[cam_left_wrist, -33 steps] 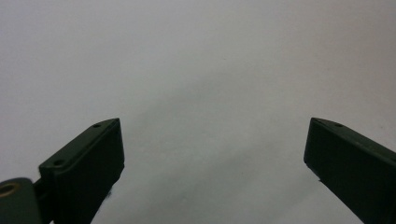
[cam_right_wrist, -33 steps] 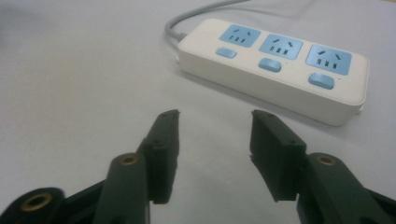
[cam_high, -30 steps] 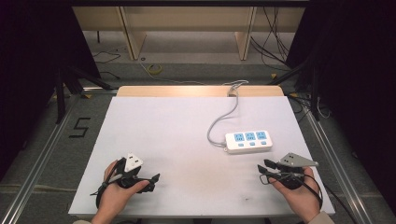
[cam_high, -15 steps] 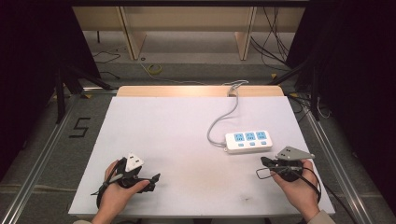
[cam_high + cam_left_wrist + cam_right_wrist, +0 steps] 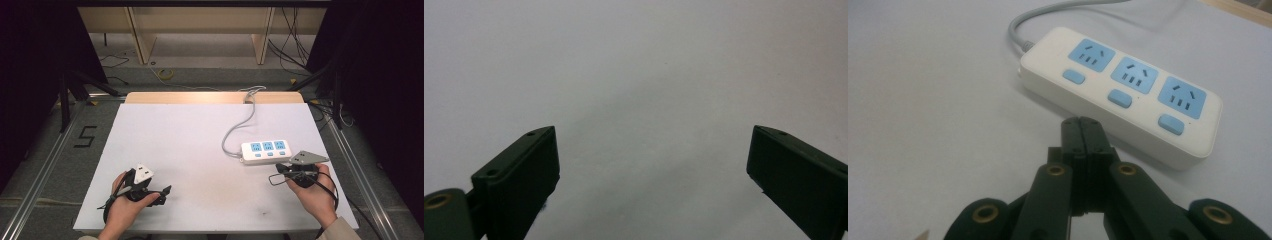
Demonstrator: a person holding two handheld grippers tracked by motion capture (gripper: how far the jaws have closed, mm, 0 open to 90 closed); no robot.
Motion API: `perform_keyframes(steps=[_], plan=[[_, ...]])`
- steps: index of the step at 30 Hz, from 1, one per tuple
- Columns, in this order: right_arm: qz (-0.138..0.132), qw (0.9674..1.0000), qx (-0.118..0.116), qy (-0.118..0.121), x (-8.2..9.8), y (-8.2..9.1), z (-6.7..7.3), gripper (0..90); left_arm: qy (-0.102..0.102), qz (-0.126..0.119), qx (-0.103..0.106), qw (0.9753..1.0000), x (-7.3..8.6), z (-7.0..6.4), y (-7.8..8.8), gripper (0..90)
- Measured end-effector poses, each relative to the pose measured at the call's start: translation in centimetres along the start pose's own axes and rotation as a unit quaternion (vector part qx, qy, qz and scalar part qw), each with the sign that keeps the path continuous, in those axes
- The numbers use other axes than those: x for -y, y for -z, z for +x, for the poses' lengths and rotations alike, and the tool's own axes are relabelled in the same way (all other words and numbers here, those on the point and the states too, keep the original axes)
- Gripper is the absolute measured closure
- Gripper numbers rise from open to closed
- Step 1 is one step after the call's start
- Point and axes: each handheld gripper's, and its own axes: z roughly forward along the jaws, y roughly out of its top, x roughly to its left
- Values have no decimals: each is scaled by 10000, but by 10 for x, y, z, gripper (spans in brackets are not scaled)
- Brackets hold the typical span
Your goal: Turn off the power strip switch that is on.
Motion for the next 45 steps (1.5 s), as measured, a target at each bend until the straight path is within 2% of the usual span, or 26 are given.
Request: perform_keyframes(steps=[11,45], plan=[[84,10000,32,42,-12,-4,-3,900,16,-10,-2,10000,0,0,0,63],[370,9993,34,33,-29,-13,-6,900,17,-21,-36,10000,-1,1,-1,68]])
